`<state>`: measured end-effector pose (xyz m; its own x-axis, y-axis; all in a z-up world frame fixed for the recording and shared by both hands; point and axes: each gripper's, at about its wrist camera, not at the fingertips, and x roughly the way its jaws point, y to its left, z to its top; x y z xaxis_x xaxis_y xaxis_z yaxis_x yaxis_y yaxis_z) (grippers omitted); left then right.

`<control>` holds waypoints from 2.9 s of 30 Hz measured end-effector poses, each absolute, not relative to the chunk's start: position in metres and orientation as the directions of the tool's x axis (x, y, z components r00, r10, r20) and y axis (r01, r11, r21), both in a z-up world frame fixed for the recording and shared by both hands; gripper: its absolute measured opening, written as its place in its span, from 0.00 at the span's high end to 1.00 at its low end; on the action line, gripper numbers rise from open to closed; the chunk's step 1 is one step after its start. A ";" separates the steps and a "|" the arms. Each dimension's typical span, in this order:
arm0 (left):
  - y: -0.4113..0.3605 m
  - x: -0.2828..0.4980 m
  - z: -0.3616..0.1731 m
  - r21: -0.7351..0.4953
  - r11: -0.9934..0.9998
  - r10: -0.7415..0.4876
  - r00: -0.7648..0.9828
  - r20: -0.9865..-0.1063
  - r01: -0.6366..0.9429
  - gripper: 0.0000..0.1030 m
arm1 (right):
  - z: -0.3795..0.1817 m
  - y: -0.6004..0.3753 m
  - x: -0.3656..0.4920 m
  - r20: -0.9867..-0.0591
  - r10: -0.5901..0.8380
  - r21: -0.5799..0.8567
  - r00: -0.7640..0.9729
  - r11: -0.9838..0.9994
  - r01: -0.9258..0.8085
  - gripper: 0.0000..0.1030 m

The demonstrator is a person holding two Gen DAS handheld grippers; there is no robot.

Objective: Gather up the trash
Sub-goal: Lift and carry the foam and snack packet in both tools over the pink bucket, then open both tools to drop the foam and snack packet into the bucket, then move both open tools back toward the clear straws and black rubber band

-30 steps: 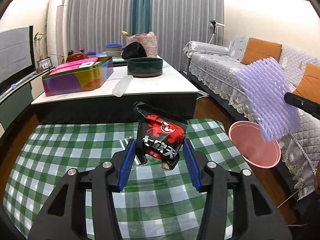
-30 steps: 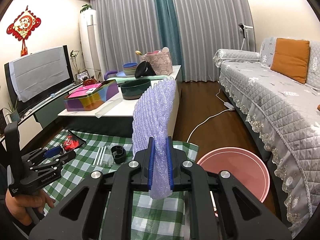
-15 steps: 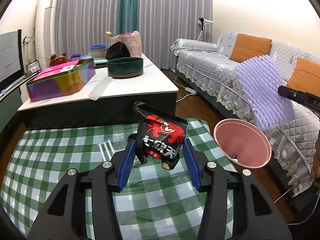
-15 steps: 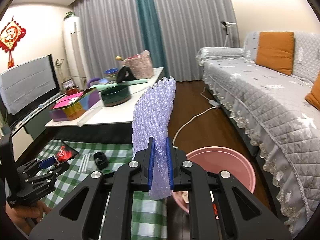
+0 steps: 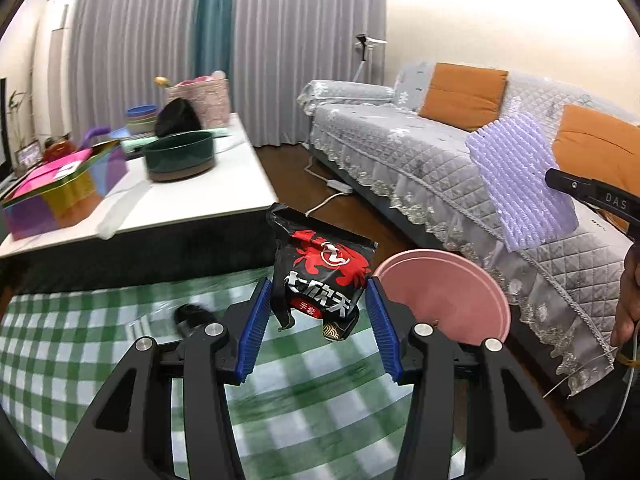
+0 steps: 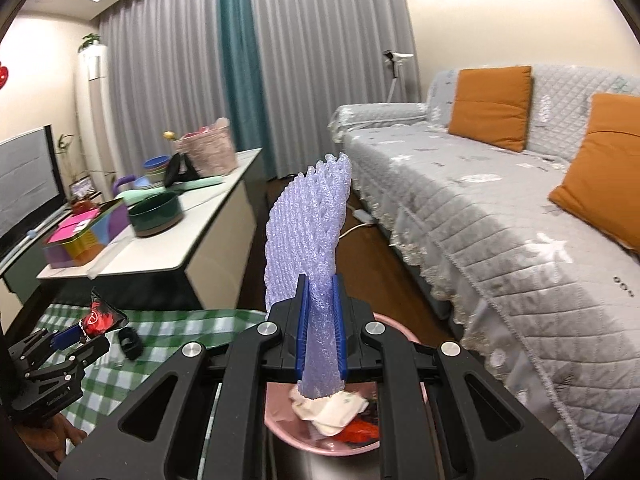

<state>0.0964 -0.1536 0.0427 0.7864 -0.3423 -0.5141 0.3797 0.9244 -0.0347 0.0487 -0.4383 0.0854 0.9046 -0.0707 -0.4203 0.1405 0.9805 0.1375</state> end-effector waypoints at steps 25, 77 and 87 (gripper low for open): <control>-0.263 0.134 0.023 -0.062 0.841 -0.479 0.687 -0.547 0.537 0.54 | 0.072 -0.474 0.068 -0.471 -0.145 0.104 0.870 0.970 0.218 0.88; 0.012 0.110 0.011 -0.102 0.991 -0.132 0.777 -0.615 0.087 0.84 | 0.050 -0.268 0.124 -0.475 0.256 0.155 0.842 0.966 -0.206 0.36; 0.051 0.133 -0.017 -0.124 0.992 -0.073 0.762 -0.643 -0.010 0.92 | 0.001 -0.200 0.166 -0.578 0.364 0.152 0.731 0.928 -0.341 0.50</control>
<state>0.1327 0.0510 -0.0168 0.7621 -0.0727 -0.6433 -0.0096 0.9923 -0.1235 0.1664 -0.1998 0.0012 0.7309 0.3637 -0.5775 -0.3415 0.9275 0.1519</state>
